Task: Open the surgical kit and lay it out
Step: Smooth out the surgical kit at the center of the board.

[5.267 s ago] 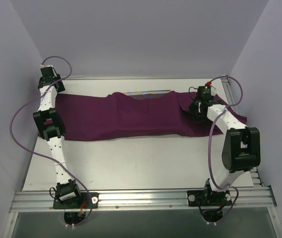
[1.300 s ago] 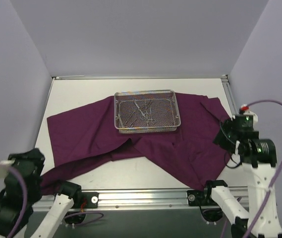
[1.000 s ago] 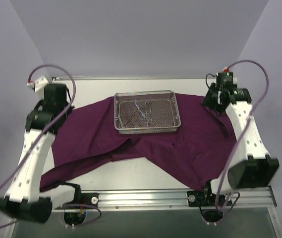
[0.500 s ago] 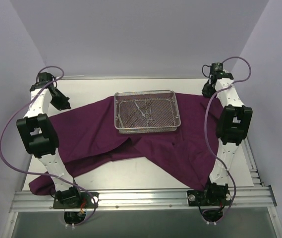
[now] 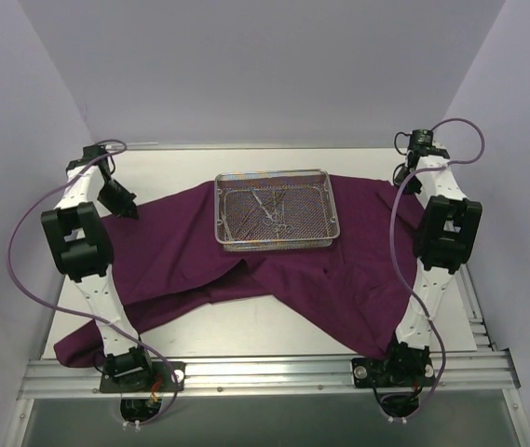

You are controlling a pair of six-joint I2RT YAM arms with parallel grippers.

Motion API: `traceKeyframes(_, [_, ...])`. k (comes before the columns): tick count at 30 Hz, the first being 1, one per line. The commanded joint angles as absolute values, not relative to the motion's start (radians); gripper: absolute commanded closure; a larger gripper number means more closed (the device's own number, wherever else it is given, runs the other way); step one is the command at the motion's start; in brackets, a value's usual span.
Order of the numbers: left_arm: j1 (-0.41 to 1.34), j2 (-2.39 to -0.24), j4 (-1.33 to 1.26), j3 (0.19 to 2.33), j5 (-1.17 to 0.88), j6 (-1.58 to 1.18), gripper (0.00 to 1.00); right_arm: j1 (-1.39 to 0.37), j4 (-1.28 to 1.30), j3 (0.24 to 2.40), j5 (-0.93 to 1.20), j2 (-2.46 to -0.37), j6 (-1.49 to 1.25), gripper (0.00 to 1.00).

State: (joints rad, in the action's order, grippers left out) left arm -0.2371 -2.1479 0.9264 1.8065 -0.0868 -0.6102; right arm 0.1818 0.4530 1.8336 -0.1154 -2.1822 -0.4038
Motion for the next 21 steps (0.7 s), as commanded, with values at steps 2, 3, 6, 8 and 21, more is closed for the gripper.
traceKeyframes(2, [-0.241,-2.221,1.029,1.896,-0.035,-0.634,0.98,0.201,0.397,1.821,-0.133,-2.204,-0.359,1.0])
traceKeyframes(3, [-0.242,-2.227,1.028,1.896,-0.038,-0.634,0.98,0.204,0.393,1.822,-0.135,-2.212,-0.362,1.0])
traceKeyframes(6, [-0.241,-2.264,1.026,1.917,-0.06,-0.627,0.98,0.215,0.385,1.828,-0.143,-2.24,-0.367,1.0])
traceKeyframes(8, [-0.241,-2.282,1.037,1.945,-0.058,-0.623,0.98,0.224,0.382,1.827,-0.147,-2.261,-0.368,1.0])
traceKeyframes(21, [-0.273,-2.638,1.256,2.42,-0.02,-0.617,0.98,0.252,0.41,1.951,-0.167,-2.442,-0.344,1.0])
